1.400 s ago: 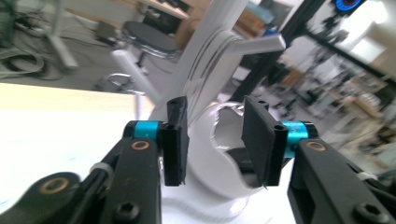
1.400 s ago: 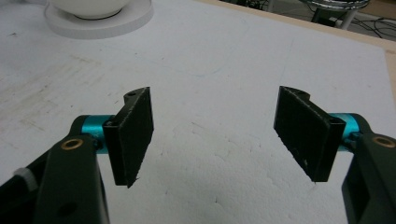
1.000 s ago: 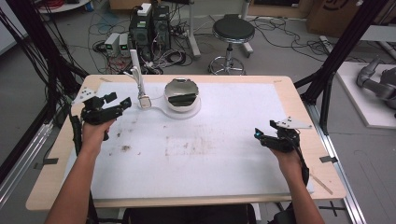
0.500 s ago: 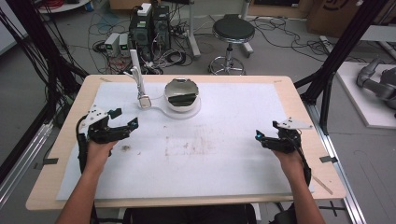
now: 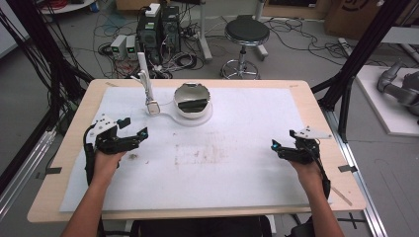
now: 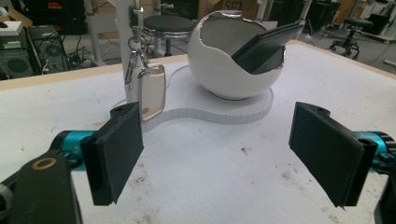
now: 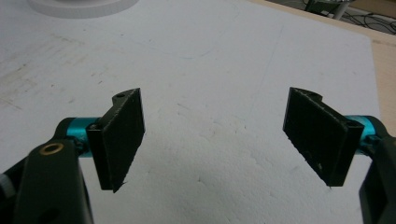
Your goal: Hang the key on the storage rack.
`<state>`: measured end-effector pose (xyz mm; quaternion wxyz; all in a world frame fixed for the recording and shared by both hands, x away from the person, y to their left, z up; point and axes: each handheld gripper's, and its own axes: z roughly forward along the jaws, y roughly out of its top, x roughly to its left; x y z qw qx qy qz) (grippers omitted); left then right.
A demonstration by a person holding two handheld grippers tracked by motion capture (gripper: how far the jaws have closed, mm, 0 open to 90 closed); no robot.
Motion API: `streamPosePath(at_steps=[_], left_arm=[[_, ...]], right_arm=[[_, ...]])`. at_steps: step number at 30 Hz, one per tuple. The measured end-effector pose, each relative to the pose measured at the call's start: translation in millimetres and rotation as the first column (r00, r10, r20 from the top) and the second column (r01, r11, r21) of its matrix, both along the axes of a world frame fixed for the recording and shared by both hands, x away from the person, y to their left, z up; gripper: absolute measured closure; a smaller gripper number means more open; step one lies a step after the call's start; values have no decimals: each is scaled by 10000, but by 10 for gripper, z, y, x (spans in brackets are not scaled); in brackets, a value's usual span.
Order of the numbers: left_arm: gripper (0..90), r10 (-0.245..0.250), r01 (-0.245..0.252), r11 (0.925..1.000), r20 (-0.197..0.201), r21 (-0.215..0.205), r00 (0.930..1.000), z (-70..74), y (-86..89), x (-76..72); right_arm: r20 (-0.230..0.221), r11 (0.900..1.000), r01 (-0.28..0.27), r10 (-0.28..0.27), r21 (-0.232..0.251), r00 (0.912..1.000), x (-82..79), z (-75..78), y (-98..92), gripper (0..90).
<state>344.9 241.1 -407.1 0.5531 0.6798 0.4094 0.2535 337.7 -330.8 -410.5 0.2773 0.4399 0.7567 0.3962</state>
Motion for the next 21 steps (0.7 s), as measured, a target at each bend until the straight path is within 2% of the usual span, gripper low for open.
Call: streamPosePath(at_steps=[3, 14, 21], left_arm=[[178, -66, 67, 9999, -46, 106, 10000, -21, 2, -5], [178, -70, 71, 10000, -85, 41, 9999, -24, -16, -20], [178, 40, -40, 10000, -249, 18, 9997, -58, -17, 0]], right_arm=[[51, 10000, 41, -40, -33, 10000, -16, 3, -4, 211], [54, 9998, 180, -180, -52, 9998, -27, 2, -13, 211], [60, 9997, 229, -229, -13, 9997, -20, -3, -23, 211]])
